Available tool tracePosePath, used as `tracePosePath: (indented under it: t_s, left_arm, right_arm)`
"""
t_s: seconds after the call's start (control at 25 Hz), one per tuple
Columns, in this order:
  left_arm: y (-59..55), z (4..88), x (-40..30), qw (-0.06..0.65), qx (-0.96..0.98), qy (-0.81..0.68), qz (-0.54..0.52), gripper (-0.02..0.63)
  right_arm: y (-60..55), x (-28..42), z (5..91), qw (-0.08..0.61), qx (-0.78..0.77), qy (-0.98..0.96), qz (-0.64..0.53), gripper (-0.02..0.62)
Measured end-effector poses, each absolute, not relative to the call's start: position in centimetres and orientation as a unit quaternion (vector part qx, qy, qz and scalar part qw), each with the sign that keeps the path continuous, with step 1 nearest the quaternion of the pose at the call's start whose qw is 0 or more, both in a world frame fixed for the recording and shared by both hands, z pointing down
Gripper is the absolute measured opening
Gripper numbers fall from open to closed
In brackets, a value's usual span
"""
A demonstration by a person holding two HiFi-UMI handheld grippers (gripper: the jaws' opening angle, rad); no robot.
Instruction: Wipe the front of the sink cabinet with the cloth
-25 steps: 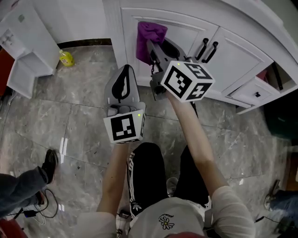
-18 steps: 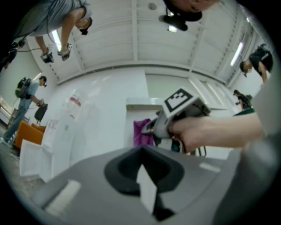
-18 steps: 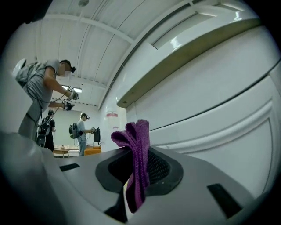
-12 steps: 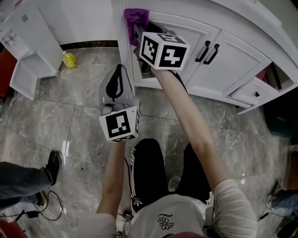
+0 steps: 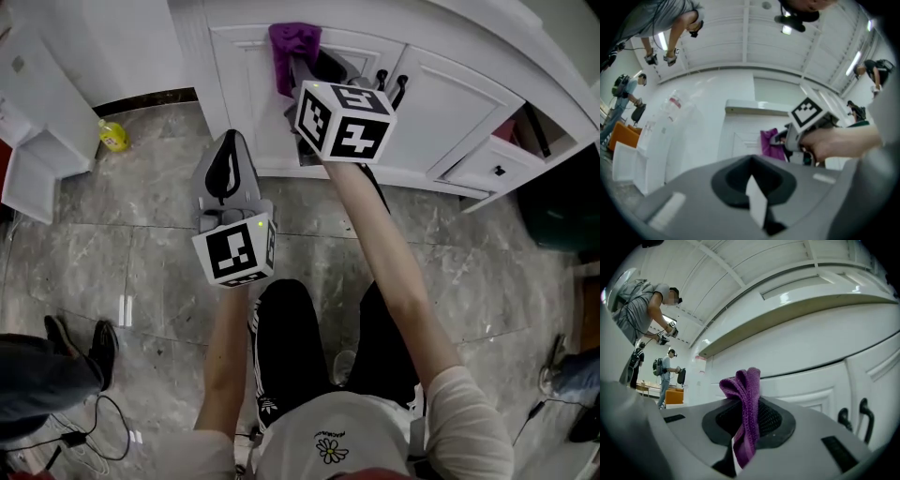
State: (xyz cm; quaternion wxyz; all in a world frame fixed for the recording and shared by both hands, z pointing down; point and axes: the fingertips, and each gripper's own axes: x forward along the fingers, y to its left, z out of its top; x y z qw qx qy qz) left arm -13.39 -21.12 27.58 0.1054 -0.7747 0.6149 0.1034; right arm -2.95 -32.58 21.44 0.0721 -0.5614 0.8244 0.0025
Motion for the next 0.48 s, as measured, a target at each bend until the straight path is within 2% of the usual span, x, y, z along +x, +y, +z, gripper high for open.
tracePosePath:
  t_s: [0.48]
  left_arm:
    - [-20.6, 27.0, -11.4, 0.111, -0.776, 0.613, 0.099, 0.005]
  right_arm:
    - [-31.4, 9.0, 22.0, 0.090, -0.649, 0.755, -0.010, 0.051]
